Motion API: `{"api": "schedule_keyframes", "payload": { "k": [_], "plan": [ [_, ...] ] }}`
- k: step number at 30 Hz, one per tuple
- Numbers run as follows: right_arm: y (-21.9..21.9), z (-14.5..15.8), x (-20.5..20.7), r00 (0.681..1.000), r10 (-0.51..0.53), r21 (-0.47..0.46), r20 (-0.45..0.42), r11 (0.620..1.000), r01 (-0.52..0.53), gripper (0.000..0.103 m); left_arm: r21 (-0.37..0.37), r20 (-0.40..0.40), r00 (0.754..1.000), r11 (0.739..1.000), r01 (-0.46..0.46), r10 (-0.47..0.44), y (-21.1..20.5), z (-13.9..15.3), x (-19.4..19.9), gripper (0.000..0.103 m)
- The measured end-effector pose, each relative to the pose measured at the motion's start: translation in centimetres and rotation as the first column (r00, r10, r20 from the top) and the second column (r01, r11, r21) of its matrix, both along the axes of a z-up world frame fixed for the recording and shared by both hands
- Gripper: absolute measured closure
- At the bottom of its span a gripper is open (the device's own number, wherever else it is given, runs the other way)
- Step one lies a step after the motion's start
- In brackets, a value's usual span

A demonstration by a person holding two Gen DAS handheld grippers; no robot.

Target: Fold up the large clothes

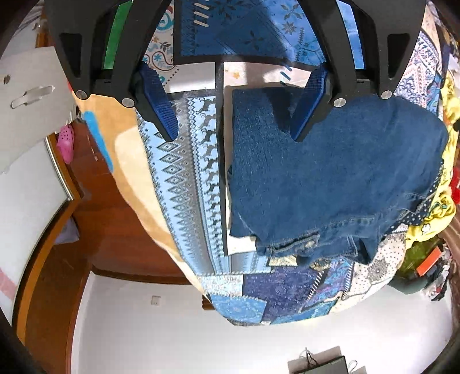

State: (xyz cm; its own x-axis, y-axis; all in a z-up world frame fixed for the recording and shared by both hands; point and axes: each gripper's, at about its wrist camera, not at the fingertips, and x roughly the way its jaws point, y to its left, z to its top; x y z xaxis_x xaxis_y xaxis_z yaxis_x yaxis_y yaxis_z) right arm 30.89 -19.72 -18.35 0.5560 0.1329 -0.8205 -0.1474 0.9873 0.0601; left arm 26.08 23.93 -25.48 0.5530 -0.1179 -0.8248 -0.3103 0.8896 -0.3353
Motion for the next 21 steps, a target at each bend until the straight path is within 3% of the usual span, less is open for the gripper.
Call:
{"api": "schedule_keyframes", "payload": {
  "k": [3, 10, 16, 18, 21],
  "plan": [
    [0.3, 1.2, -0.3, 0.999, 0.013, 0.012, 0.030, 1.000, -0.013, 0.026, -0.127, -0.002, 1.000, 0.992, 0.019, -0.019, -1.1, -1.1, 0.7, 0.010],
    [3.4, 2.0, -0.2, 0.994, 0.087, 0.039, 0.059, 0.995, -0.090, 0.026, -0.359, -0.016, 1.000, 0.933, -0.007, 0.002, -2.2, -4.0, 2.9, 0.010],
    [6.8, 0.9, 0.5, 0.986, 0.161, 0.040, 0.035, 0.986, -0.162, 0.026, -0.441, 0.017, 0.993, 0.892, -0.094, 0.114, -1.0, -5.0, 4.1, 0.010],
    [7.8, 0.3, 0.6, 0.984, 0.179, 0.041, 0.020, 0.983, -0.180, 0.026, -0.489, 0.012, 0.990, 0.865, -0.115, 0.138, -0.3, -5.7, 4.8, 0.012],
    [8.9, -0.7, 0.8, 0.979, 0.202, 0.038, -0.005, 0.979, -0.201, 0.026, -0.513, 0.002, 0.985, 0.846, -0.145, 0.170, 0.0, -6.7, 5.7, 0.023]
  ]
}}
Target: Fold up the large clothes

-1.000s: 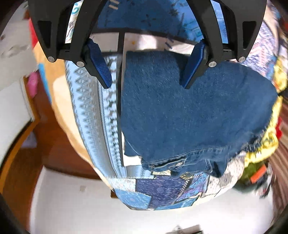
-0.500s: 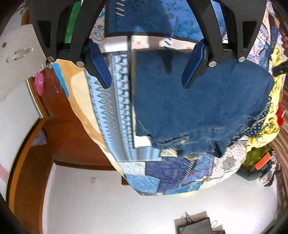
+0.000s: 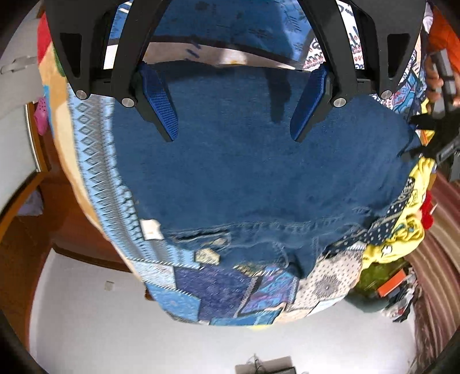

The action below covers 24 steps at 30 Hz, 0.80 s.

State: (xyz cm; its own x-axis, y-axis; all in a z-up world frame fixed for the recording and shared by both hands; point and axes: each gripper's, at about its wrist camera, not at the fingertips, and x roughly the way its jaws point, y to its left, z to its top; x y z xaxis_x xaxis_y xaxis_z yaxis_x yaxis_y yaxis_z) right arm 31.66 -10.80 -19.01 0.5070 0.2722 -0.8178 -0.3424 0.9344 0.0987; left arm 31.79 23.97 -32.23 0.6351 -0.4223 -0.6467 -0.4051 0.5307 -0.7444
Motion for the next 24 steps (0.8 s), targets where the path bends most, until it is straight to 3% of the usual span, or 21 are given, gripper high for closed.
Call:
{"api": "schedule_keyframes", "payload": {
  "k": [4, 8, 14, 24],
  "plan": [
    [0.8, -0.8, -0.2, 1.000, 0.018, -0.011, -0.022, 1.000, -0.018, 0.026, 0.032, 0.025, 0.999, 0.999, -0.027, 0.027, -0.1, 0.3, 0.7, 0.042],
    [1.2, -1.0, -0.2, 0.999, 0.027, -0.023, -0.035, 0.999, -0.028, 0.026, 0.060, 0.066, 0.995, 0.995, -0.076, 0.072, 0.8, 1.4, 0.9, 0.068],
    [2.2, 0.7, -0.2, 0.999, 0.043, -0.007, -0.018, 0.999, -0.043, 0.026, 0.153, 0.162, 0.984, 0.983, -0.101, 0.076, 0.2, 5.7, 0.6, 0.075],
    [8.6, 3.9, -1.5, 0.981, 0.181, 0.042, 0.063, 0.982, -0.184, 0.025, 0.268, 0.355, 0.930, 0.944, -0.195, 0.092, 0.7, 14.7, -1.4, 0.077]
  ]
}}
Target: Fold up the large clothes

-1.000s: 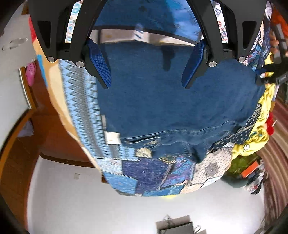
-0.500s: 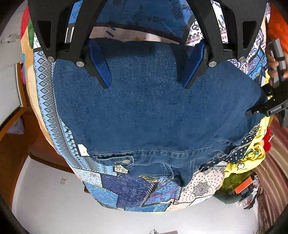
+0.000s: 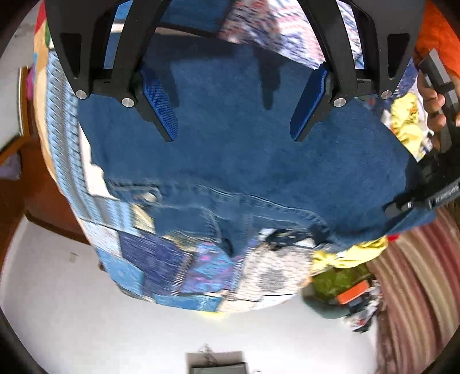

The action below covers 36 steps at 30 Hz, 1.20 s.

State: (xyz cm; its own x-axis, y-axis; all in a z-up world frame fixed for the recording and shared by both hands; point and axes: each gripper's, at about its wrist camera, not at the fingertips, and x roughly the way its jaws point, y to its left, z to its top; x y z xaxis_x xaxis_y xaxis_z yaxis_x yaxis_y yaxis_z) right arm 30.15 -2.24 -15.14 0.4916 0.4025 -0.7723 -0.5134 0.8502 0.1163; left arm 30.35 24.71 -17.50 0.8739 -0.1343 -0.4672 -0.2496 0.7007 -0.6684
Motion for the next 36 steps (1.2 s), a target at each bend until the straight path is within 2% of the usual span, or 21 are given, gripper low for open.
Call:
{"api": "schedule_keyframes", "payload": {
  "k": [4, 8, 13, 17, 20, 22, 26, 29, 32, 34, 36],
  "plan": [
    [3.7, -1.3, 0.0, 0.997, 0.074, 0.009, -0.033, 0.997, -0.073, 0.025, 0.041, 0.014, 1.000, 0.999, -0.027, 0.026, 0.8, 1.4, -0.9, 0.077],
    [6.9, -4.9, 0.6, 0.983, 0.119, -0.003, -0.142, 0.993, -0.120, 0.025, 0.090, -0.020, 1.000, 0.996, -0.014, 0.016, 0.7, 1.3, -1.2, 0.077],
    [7.3, -7.8, 1.0, 0.971, 0.114, -0.017, -0.212, 0.993, -0.120, 0.024, 0.201, -0.063, 0.998, 0.979, 0.007, 0.006, -1.5, 0.8, -0.4, 0.077],
    [6.9, -7.1, 0.7, 0.969, 0.137, -0.039, -0.208, 0.988, -0.148, 0.024, 0.245, -0.039, 0.999, 0.969, 0.036, -0.027, -3.3, 2.6, 0.5, 0.077],
    [5.1, -5.6, 0.3, 0.976, 0.124, -0.023, -0.180, 0.991, -0.130, 0.024, 0.280, -0.026, 0.998, 0.958, 0.068, -0.063, -5.3, 4.1, 1.9, 0.077],
    [3.1, -4.5, 0.0, 0.983, 0.102, -0.001, -0.152, 0.995, -0.103, 0.024, 0.308, -0.017, 0.994, 0.946, 0.105, -0.105, -7.4, 5.2, 3.3, 0.077],
    [-2.5, -2.4, 0.0, 0.994, -0.006, 0.047, -0.105, 0.999, 0.011, 0.024, 0.348, -0.014, 0.983, 0.921, 0.176, -0.183, -12.0, 6.6, 5.8, 0.078],
    [-6.5, -1.5, -0.2, 0.992, -0.114, 0.019, -0.052, 0.993, 0.115, 0.024, 0.374, -0.026, 0.965, 0.893, 0.250, -0.260, -16.4, 7.1, 7.5, 0.078],
    [-10.0, -0.8, -0.3, 0.977, -0.212, -0.004, -0.014, 0.977, 0.212, 0.024, 0.417, -0.061, 0.936, 0.843, 0.339, -0.346, -21.4, 6.8, 8.6, 0.078],
    [-12.2, -0.7, -0.2, 0.965, -0.260, 0.008, -0.020, 0.965, 0.261, 0.024, 0.462, -0.097, 0.910, 0.791, 0.401, -0.404, -25.0, 6.0, 8.8, 0.078],
    [-14.5, -0.9, -0.3, 0.950, -0.310, 0.025, -0.034, 0.950, 0.311, 0.024, 0.519, -0.168, 0.870, 0.709, 0.478, -0.463, -28.9, 4.0, 8.6, 0.078]
  ]
}}
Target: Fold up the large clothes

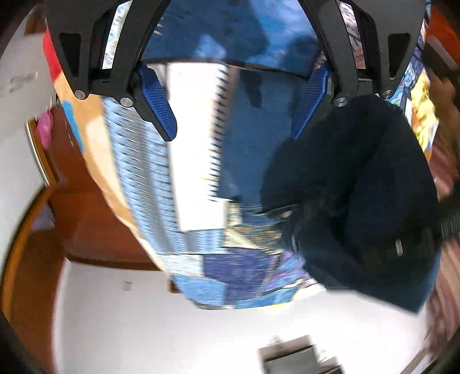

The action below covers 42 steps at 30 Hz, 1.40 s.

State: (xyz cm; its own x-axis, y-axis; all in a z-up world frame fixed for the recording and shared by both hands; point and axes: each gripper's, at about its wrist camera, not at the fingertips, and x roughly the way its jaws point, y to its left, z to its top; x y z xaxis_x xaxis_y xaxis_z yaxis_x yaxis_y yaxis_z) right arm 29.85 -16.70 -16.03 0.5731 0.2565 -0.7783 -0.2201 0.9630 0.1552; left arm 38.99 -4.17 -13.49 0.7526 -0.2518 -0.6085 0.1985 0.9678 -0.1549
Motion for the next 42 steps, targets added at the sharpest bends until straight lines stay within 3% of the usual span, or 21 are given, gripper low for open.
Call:
{"api": "schedule_keyframes", "payload": {
  "k": [3, 6, 9, 11, 13, 14, 16, 21, 23, 25, 28, 30, 35, 40, 42],
  "plan": [
    [-2.4, -0.7, -0.2, 0.998, -0.063, 0.011, -0.021, 0.998, 0.063, 0.024, 0.112, -0.072, 0.994, 0.989, 0.094, -0.087, -3.9, -3.2, -0.6, 0.078],
    [-4.0, -1.3, -0.7, 0.994, -0.101, 0.021, -0.046, 0.995, 0.102, 0.024, 0.214, -0.147, 0.977, 0.959, 0.184, -0.155, -6.3, -6.4, -1.8, 0.078],
    [-5.2, -1.7, -1.2, 0.991, -0.122, 0.014, -0.055, 0.992, 0.123, 0.024, 0.296, -0.188, 0.960, 0.920, 0.255, -0.206, -7.7, -8.0, -3.2, 0.077],
    [-5.9, -1.7, -1.8, 0.990, -0.131, 0.021, -0.059, 0.991, 0.132, 0.024, 0.317, -0.187, 0.957, 0.909, 0.271, -0.221, -7.6, -8.1, -3.9, 0.072],
    [-6.3, -1.5, -2.1, 0.989, -0.138, 0.029, -0.059, 0.990, 0.140, 0.024, 0.275, -0.209, 0.950, 0.918, 0.287, -0.234, -7.3, -7.7, -4.2, 0.064],
    [-6.5, -1.3, -2.3, 0.988, -0.141, 0.030, -0.058, 0.989, 0.142, 0.024, 0.240, -0.220, 0.944, 0.925, 0.295, -0.244, -6.9, -7.4, -4.3, 0.055],
    [-6.7, -0.9, -2.7, 0.989, -0.142, 0.032, -0.048, 0.989, 0.144, 0.024, 0.152, -0.242, 0.931, 0.937, 0.314, -0.273, -6.1, -6.7, -4.7, 0.047],
    [-6.3, 0.7, -3.4, 0.993, -0.114, 0.049, -0.010, 0.992, 0.115, 0.024, 0.082, -0.253, 0.924, 0.946, 0.314, -0.285, -3.9, -4.6, -6.9, 0.041],
    [-5.7, 1.5, -3.4, 0.996, -0.091, 0.059, 0.006, 0.994, 0.091, 0.024, 0.083, -0.232, 0.939, 0.956, 0.281, -0.256, -2.4, -3.7, -7.4, 0.032],
    [-4.8, 2.3, -3.4, 0.998, -0.063, 0.067, 0.025, 0.996, 0.061, 0.024, 0.089, -0.205, 0.956, 0.969, 0.230, -0.208, -0.5, -2.8, -7.9, 0.029],
    [-2.8, 3.1, -3.1, 0.999, -0.013, 0.069, 0.053, 0.998, 0.009, 0.024, 0.099, -0.179, 0.979, 0.988, 0.119, -0.100, 3.2, -2.0, -7.6, 0.018],
    [-1.3, 3.1, -2.7, 0.998, 0.023, 0.066, 0.056, 0.997, -0.027, 0.024, 0.105, -0.169, 0.985, 0.994, 0.042, -0.024, 5.5, -2.0, -7.2, 0.017],
    [2.4, 1.2, -1.1, 0.991, 0.129, 0.055, 0.021, 0.990, -0.130, 0.024, 0.097, -0.240, 0.967, 0.993, -0.066, 0.088, 9.4, -4.2, -6.4, 0.017],
    [2.5, -3.2, 0.4, 0.990, 0.112, -0.009, -0.083, 0.994, -0.113, 0.024, 0.089, -0.299, 0.950, 0.994, -0.063, 0.087, 10.0, -7.2, -6.7, 0.013],
    [1.3, -4.3, 0.5, 0.988, 0.114, 0.038, -0.103, 0.993, -0.111, 0.023, 0.075, -0.298, 0.951, 0.995, -0.067, 0.086, 10.4, -7.7, -7.1, 0.009]
  ]
}}
